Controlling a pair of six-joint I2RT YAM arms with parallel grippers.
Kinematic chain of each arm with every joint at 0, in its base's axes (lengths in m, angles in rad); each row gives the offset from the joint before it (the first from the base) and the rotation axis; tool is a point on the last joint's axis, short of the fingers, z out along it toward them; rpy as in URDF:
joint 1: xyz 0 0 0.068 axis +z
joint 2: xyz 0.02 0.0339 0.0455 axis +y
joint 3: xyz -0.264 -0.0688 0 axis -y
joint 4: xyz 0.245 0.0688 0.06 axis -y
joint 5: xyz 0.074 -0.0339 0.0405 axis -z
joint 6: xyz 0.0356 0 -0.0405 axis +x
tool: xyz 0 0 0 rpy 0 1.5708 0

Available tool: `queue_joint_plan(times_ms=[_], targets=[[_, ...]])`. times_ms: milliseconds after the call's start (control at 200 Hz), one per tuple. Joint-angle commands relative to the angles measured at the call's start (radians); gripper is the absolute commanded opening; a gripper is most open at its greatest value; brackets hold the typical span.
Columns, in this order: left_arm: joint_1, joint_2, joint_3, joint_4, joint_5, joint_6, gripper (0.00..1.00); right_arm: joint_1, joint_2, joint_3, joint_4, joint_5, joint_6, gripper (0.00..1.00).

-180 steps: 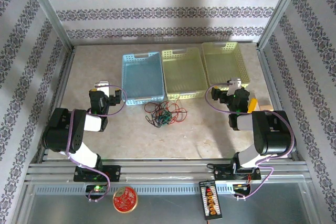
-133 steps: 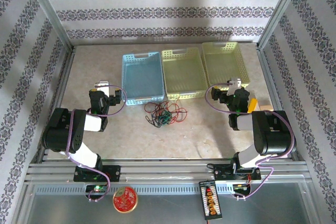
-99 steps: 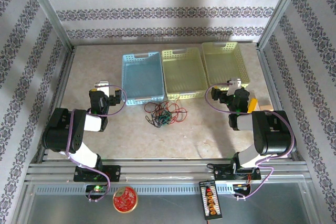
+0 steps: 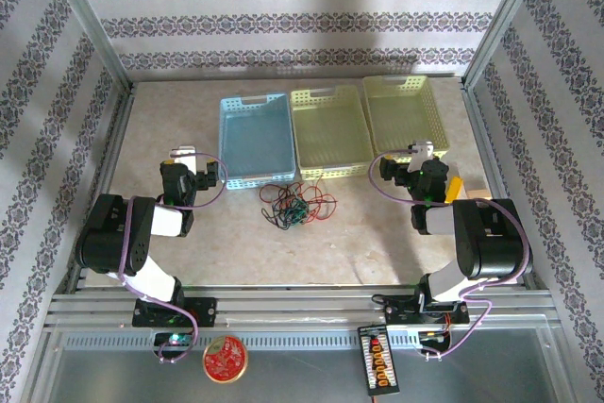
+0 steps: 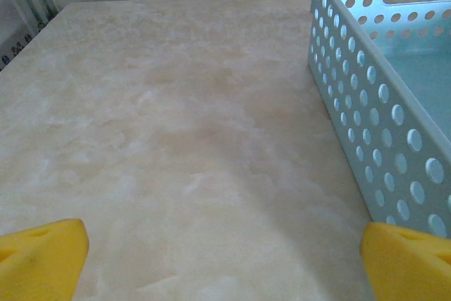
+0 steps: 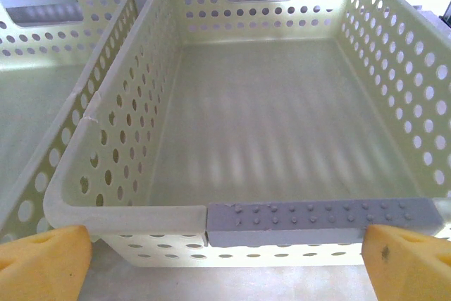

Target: Untangle the cables

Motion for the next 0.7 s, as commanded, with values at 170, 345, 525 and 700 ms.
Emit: queue_joint_plan(times_ms=[170, 345, 525, 700], targets=[[0.0, 0.001, 0.008, 0.019, 0.004, -0.001, 0.99, -0.011, -0.005, 0.013, 0.032, 0.011, 0.014, 0.98], [0.002, -0.008, 0.019, 0.004, 0.013, 0.006, 0.99, -0.011, -0.023, 0.019, 0.013, 0.044, 0.028, 0.98], [0.0, -0.232, 0.195, -0.512, -0.198, -0.059, 0.99, 0.012, -0.311, 0.106, -0.471, 0.42, 0.18, 0.98], [-0.005, -0.416, 0.16, -0.552, -0.33, -0.144, 0.99, 0.126, -0.486, 0.173, -0.74, 0.509, 0.242, 0.98]])
